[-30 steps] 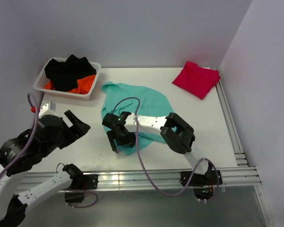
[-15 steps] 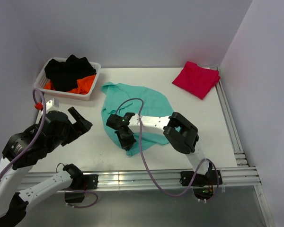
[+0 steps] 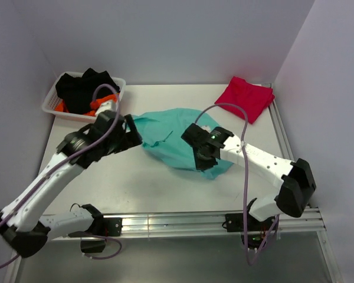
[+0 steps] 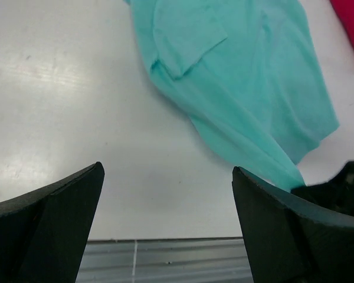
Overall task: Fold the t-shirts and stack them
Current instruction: Flatten the tshirt out
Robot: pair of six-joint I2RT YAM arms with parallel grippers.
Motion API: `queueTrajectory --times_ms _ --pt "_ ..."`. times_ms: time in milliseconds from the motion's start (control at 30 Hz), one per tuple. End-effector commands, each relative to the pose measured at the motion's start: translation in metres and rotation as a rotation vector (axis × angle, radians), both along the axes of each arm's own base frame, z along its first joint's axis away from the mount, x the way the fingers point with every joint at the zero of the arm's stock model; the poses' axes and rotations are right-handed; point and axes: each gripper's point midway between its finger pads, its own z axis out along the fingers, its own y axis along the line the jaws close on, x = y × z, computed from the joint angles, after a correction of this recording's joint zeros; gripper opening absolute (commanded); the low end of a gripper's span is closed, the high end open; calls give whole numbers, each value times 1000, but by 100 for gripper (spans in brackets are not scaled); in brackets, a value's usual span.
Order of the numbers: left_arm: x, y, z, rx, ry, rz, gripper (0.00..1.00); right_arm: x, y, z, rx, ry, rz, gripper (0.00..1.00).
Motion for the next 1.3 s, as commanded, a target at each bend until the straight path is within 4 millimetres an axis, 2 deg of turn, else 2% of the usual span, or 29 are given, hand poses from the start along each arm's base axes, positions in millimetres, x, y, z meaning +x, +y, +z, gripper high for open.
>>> queueTrajectory --times_ms 0,33,67,100,133,167,200,233,267,300,333,367,400,433,467,500,533,633,667,733,767,800,867,900,1067,1167,1200,1267 --pt "43 -43 -5 -36 -42 -147 96 -33 -46 -34 -142 92 -36 0" --pt "57 -53 -24 1 8 -174 95 -36 -45 -37 -107 84 -52 0" --pt "67 -58 -27 6 18 -185 95 -42 -48 -42 -104 99 -55 0" --pt "87 -65 -12 -12 -23 -190 95 -54 -56 -55 -119 140 -63 0" --pt "102 -75 -30 17 22 -220 95 -59 -59 -59 -110 144 -77 0" --pt "121 -82 -10 1 -20 -222 95 -65 -66 -64 -129 157 -86 0" --pt "132 -88 -10 5 -12 -237 94 -73 -79 -72 -161 167 -105 0" --pt "147 -99 -36 36 54 -259 94 -78 -85 -76 -174 172 -112 0" --pt "164 -109 -17 17 17 -269 94 -82 -89 -78 -179 173 -120 0" --pt "167 -115 -27 26 60 -283 93 -88 -94 -82 -175 182 -132 0" --pt "180 -125 -55 39 126 -289 92 -89 -91 -83 -156 183 -136 0" --pt "188 -138 -48 5 114 -309 92 -91 -91 -84 -147 187 -142 0" --pt "191 -145 -56 -6 137 -319 91 -93 -91 -85 -138 191 -155 0" --pt "196 -153 -76 -13 177 -317 91 -93 -89 -85 -126 192 -158 0" --pt "197 -162 -77 -31 181 -328 91 -94 -88 -85 -122 195 -159 0" --pt "198 -167 -91 -29 210 -327 90 -92 -86 -83 -110 190 -167 0" --pt "196 -171 -97 -35 230 -317 90 -92 -84 -83 -101 188 -166 0" --pt "182 -180 -118 -16 285 -314 89 -88 -78 -81 -87 187 -166 0" --pt "171 -183 -128 6 309 -321 88 -87 -77 -82 -90 186 -167 0" --pt "163 -181 -134 41 308 -305 88 -86 -78 -83 -104 190 -153 0" --pt "155 -181 -147 58 320 -312 88 -85 -77 -82 -108 187 -149 0" --pt "152 -180 -149 61 318 -309 88 -84 -78 -83 -116 188 -144 0" --pt "146 -171 -164 87 363 -288 88 -84 -78 -83 -114 189 -133 0" --pt "146 -168 -174 104 388 -275 88 -83 -77 -83 -115 186 -130 0" --pt "144 -163 -189 114 442 -199 86 -82 -78 -85 -129 187 -118 0" --pt "152 -169 -190 85 428 -175 86 -82 -79 -85 -133 190 -110 0" --pt "155 -171 -196 88 436 -172 86 -82 -79 -85 -132 191 -110 0" --pt "163 -178 -192 80 426 -172 86 -83 -80 -85 -136 194 -107 0"
